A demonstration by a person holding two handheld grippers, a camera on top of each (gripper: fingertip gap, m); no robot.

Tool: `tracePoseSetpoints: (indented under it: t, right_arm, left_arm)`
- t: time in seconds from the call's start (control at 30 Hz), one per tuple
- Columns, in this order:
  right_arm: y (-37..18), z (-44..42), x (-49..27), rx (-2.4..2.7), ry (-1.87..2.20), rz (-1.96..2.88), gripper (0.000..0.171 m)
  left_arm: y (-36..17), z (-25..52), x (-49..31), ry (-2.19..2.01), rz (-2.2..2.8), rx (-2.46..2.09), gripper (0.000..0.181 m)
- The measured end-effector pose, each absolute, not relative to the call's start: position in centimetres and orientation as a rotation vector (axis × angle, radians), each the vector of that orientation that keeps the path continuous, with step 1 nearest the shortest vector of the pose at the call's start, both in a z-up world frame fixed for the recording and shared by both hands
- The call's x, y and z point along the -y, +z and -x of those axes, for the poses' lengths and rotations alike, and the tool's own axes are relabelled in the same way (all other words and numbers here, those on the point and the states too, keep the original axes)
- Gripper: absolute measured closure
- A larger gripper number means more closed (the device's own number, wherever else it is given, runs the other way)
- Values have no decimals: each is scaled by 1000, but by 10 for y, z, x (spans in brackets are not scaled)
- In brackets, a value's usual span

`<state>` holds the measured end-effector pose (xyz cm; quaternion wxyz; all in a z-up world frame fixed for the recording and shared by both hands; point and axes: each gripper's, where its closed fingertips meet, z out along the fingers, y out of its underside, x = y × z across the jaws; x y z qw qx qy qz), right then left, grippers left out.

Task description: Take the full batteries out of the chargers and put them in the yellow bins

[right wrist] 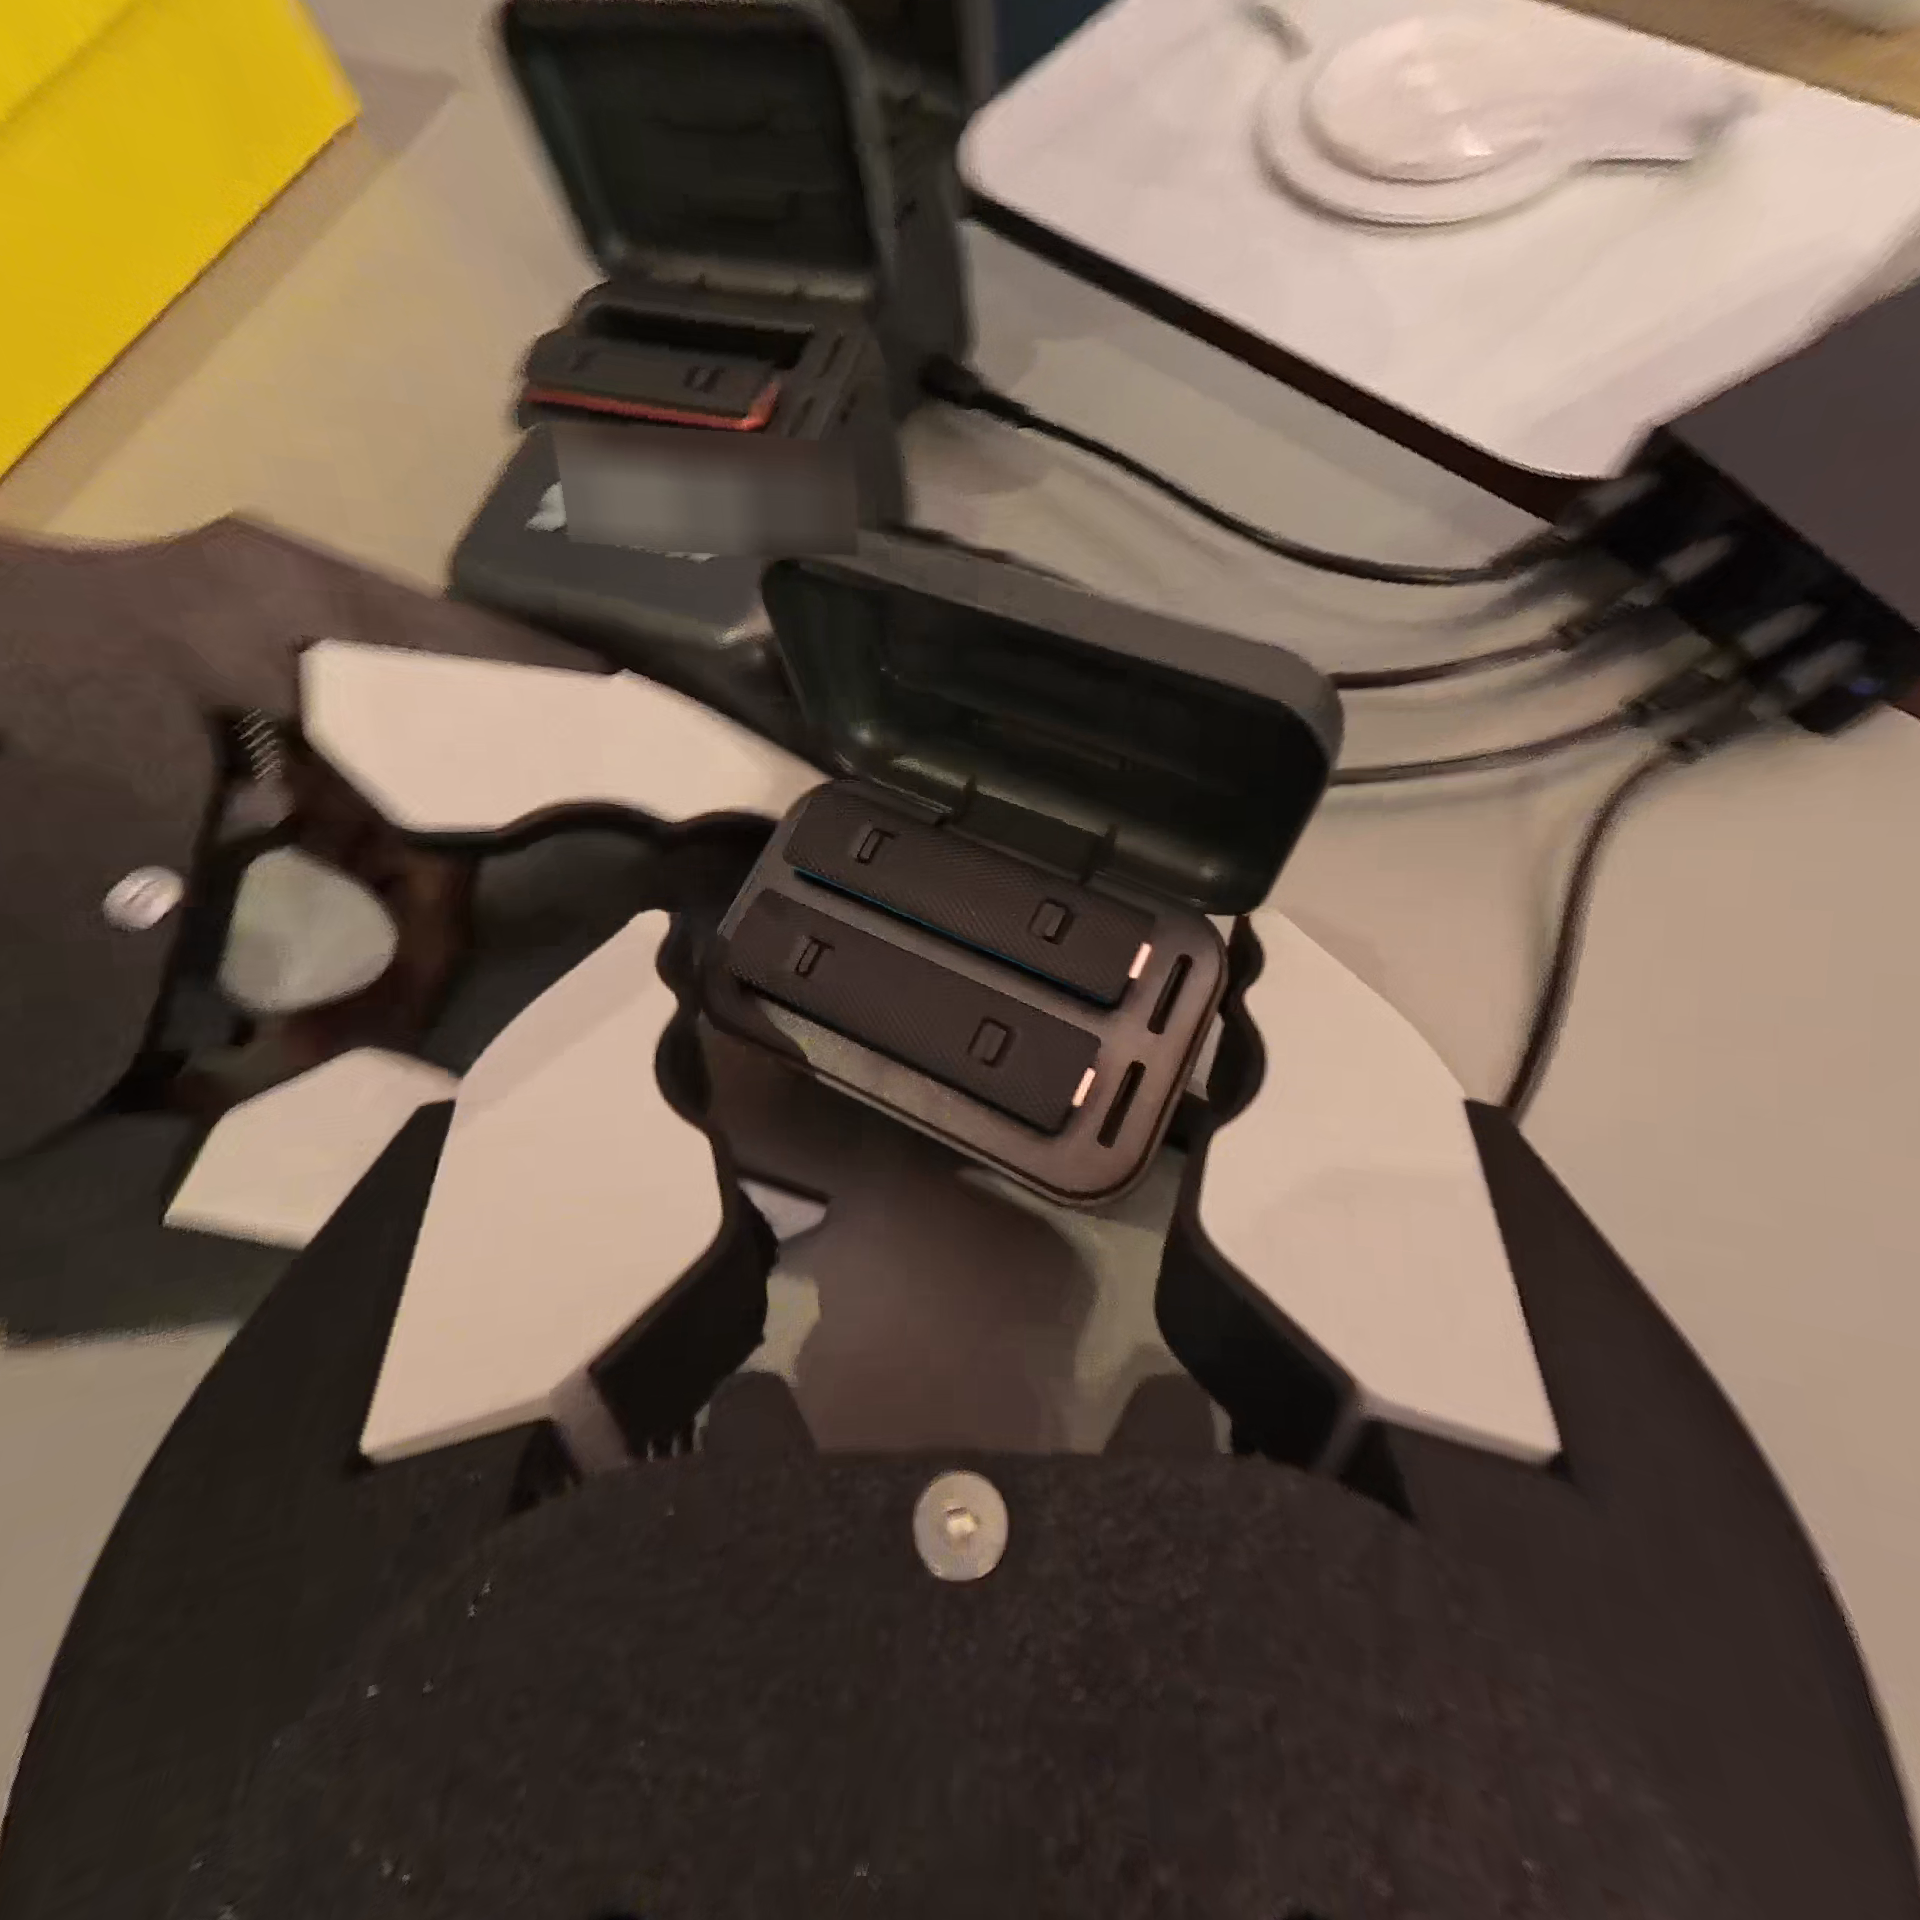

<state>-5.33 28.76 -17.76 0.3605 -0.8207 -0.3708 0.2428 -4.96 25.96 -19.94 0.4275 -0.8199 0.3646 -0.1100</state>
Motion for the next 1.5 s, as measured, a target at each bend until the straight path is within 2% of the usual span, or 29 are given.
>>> tracePoseSetpoints:
  t: [0.13, 0.23, 0.73, 0.8, 0.9, 1.5]
  right_arm:
    - [-173, 60, -262, 1194, 860, 1992, 80]
    - [-171, 59, -262, 1162, 905, 1975, 81]
    - [-158, 43, -255, 754, 418, 2022, 98]
    - [-157, 45, -256, 730, 399, 2012, 99]
    - [-156, 46, -255, 716, 396, 1985, 111]
    - [-145, 44, -256, 690, 433, 1916, 114]
  left_arm:
    - [-201, 46, -258, -308, 2059, -934, 109]
    - [-200, 48, -260, -289, 2054, -919, 118]
    - [-203, 50, -258, -294, 2097, -865, 119]
    - [-203, 51, -258, -291, 2099, -857, 119]
    - [-203, 51, -258, -287, 2102, -846, 120]
    - [-194, 46, -256, -390, 2079, -807, 122]
